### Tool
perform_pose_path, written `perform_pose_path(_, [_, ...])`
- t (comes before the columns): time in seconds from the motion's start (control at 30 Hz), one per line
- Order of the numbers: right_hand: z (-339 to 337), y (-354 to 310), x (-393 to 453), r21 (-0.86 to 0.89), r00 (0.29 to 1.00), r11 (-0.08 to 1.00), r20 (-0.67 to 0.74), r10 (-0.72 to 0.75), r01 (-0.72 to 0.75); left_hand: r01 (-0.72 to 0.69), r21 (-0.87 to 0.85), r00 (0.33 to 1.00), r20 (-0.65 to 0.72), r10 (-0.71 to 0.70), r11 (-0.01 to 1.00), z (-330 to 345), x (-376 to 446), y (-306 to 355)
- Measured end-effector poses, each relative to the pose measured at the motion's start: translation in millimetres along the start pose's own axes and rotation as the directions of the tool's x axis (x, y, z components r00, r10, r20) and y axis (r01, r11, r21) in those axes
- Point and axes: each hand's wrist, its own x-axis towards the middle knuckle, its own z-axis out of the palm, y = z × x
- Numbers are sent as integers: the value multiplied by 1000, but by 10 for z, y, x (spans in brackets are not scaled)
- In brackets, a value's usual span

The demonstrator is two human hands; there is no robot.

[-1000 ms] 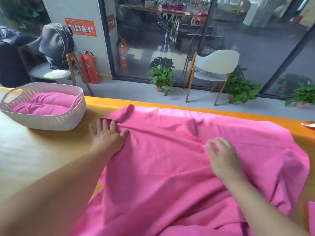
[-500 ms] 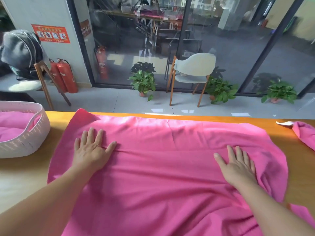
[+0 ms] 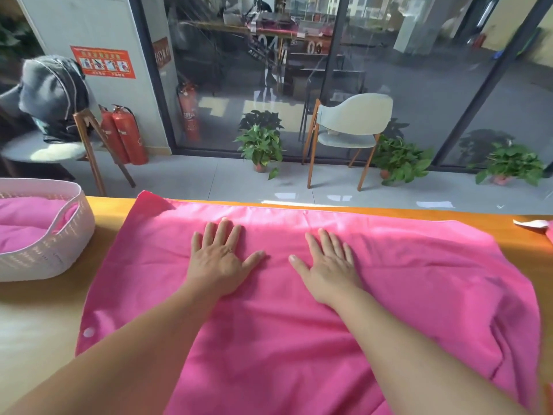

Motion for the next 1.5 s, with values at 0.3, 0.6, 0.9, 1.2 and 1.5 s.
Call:
perform_pose_path(0.3, [-198,389,-208,176,986,977,-88,140,-122,-116,-146,991,-77,106,982,-134,-348,1049])
perform_pose_path(0.6, [-171,2021,-482,41,917,920,-77,391,-389,-182,-30,983,1,182,983,151,-812,1291])
perform_pose_path(0.9, [-307,2067,-87,87,988,984,-23,155,-153,-195,-105,974,97,205,975,-4,-235,2584])
perform_pose_path(1.2, [-491,3016,373,53,943,944,-52,328,-325,-180,-22,982,54,181,983,232,-135,2666])
perform_pose_path(1.5, [-633,2895,308,111,992,985,16,128,-129,-168,7,979,123,166,986,178,-106,2704])
